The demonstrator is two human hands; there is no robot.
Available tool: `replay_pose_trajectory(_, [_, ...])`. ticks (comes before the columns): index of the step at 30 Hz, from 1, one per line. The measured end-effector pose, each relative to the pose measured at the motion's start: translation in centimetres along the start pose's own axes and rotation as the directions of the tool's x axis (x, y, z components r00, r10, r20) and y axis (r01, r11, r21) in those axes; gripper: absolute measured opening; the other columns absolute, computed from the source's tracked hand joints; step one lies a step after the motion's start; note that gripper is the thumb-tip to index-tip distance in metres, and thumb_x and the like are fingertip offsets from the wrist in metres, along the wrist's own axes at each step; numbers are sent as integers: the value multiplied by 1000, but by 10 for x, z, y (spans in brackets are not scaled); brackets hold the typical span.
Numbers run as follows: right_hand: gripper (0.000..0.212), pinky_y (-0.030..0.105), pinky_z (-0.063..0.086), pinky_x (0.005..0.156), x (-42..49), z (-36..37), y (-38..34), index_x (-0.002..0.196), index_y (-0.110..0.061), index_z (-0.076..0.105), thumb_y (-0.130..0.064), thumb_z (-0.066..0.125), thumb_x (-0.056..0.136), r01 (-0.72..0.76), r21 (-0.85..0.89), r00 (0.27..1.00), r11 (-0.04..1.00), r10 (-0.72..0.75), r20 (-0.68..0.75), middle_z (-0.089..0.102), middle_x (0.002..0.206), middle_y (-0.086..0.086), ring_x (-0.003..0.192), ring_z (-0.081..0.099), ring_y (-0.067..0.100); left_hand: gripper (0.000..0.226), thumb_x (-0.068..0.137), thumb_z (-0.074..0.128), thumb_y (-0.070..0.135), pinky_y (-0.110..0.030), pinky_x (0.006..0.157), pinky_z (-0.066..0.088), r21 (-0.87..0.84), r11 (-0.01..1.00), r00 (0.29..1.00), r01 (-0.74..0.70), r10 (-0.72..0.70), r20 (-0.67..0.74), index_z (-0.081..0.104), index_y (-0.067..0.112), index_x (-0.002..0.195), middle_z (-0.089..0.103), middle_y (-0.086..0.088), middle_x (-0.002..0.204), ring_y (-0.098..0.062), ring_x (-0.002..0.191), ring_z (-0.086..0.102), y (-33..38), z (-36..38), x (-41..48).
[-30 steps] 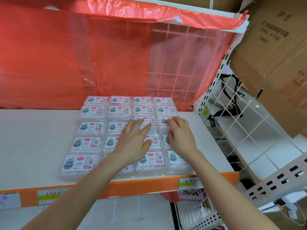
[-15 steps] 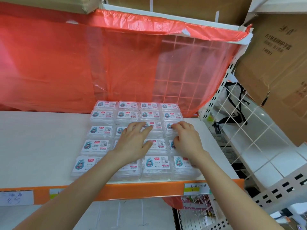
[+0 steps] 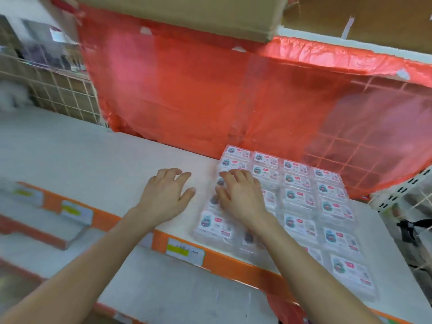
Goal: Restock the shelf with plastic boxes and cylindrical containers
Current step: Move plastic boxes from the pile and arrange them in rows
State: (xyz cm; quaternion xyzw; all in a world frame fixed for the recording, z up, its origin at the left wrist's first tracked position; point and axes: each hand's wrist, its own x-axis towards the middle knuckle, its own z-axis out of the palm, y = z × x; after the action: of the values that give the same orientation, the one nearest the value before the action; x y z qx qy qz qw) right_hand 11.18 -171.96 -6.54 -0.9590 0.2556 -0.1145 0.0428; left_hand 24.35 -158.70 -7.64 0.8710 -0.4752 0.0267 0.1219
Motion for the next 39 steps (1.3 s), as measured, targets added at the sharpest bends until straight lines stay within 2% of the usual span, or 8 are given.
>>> replay_pose_trajectory(4, [42,38,31,97,30,18,-78,135,-22,40,-39,34,97,83,10,995,997,-83,51,43,138,3,125,35,26,71,78,18,52,-34,99,33,17,992,992,127,-126,-17,39,22,139,40,-3,141,-24,129,32,-72,-23,-28])
replay_pose_trajectory(10, [41,38,32,95,59,46,-196,134,-20,41,-38,33,97,137,81,983,987,-146,112,44,136,6,124,36,28,58,90,28,50,-37,100,33,22,971,971,237,-236,-36,41,20,138,41,-6,140,-27,128,33,-188,-49,-71])
replay_pose_trajectory(13, [40,38,33,95,70,60,-250,132,-20,42,-37,34,97,158,84,978,984,-168,123,45,134,6,123,37,28,72,77,18,53,-36,100,34,6,962,961,274,-274,-37,42,21,137,42,-4,139,-25,128,34,-236,-62,-90])
replay_pose_trajectory(15, [40,38,33,94,78,70,-285,131,-19,43,-37,34,97,170,90,975,981,-181,127,45,133,6,123,37,28,76,76,13,56,-37,101,35,-2,960,959,282,-281,-32,42,21,137,42,-4,138,-24,127,35,-268,-69,-102])
replay_pose_trajectory(18, [40,38,34,94,85,84,-329,132,-20,42,-37,34,97,187,111,970,976,-202,138,45,133,5,122,37,28,55,92,31,50,-36,103,33,-2,956,956,292,-292,-31,40,20,137,41,-4,139,-24,127,35,-311,-73,-121])
replay_pose_trajectory(20, [40,38,34,93,88,92,-358,132,-20,43,-38,35,97,201,131,966,971,-219,138,46,133,5,122,38,28,49,94,41,41,-35,103,33,-27,954,953,300,-300,-35,40,18,137,41,-5,139,-25,128,35,-337,-75,-135])
replay_pose_trajectory(32, [41,39,34,95,132,135,-483,129,-16,46,-38,35,96,377,186,885,908,-412,218,46,131,7,120,39,29,48,95,39,40,-39,107,32,-129,866,869,482,-492,-57,40,18,138,41,-4,142,-25,131,34,-450,-78,-185])
replay_pose_trajectory(39, [39,38,36,92,197,163,-550,129,-17,46,-34,36,96,445,246,854,861,-490,174,48,129,7,118,42,28,44,94,47,35,-36,100,36,-91,834,826,545,-552,-116,48,17,133,50,-5,135,-29,126,40,-524,-86,-169])
